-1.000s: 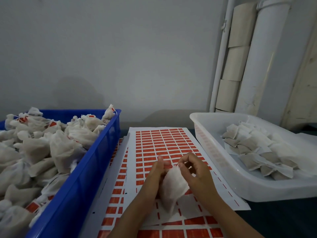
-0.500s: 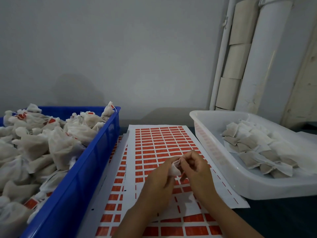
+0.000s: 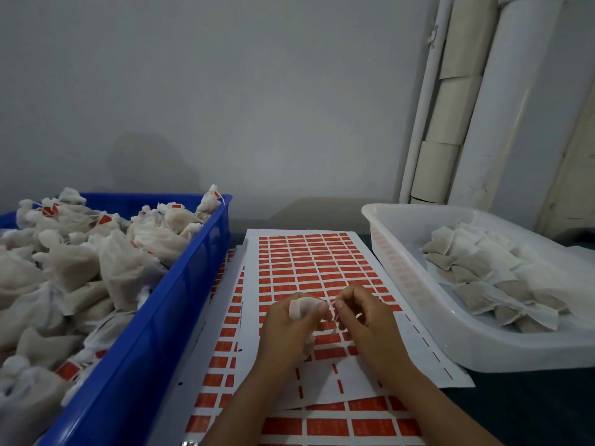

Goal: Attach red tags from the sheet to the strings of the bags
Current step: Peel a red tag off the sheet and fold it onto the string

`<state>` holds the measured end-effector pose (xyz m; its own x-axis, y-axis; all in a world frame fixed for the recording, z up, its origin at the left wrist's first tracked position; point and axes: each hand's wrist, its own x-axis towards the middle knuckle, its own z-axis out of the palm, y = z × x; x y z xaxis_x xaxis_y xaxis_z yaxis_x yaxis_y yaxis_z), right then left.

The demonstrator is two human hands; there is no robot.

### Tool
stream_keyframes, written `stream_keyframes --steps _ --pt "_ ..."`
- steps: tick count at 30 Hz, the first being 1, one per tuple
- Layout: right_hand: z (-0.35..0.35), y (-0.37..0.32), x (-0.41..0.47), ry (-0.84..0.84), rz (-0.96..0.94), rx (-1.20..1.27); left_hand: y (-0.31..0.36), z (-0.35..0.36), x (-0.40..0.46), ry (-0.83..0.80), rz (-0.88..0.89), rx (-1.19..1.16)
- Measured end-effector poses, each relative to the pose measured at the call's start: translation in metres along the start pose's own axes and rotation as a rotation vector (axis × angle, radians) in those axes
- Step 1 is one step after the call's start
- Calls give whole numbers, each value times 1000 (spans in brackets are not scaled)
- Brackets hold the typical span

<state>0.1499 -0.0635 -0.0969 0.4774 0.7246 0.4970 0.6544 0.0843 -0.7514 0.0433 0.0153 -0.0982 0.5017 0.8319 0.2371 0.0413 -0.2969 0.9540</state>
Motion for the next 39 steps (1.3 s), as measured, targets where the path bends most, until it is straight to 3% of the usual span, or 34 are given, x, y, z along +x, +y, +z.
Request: stream_keyframes --steps 7,20,26,30,39 --pt "0 4 1 23 -123 -230 -4 -2 2 64 -50 -40" --pt "-3 7 7 136 24 -211 -1 -4 7 160 -254 -163" --pt "-2 15 5 60 137 -133 -6 -7 9 149 -193 -25" --pt "-2 15 6 97 100 -225 -6 -6 9 160 -213 -40" --pt "0 8 9 111 142 -313 -1 4 5 192 -81 -95"
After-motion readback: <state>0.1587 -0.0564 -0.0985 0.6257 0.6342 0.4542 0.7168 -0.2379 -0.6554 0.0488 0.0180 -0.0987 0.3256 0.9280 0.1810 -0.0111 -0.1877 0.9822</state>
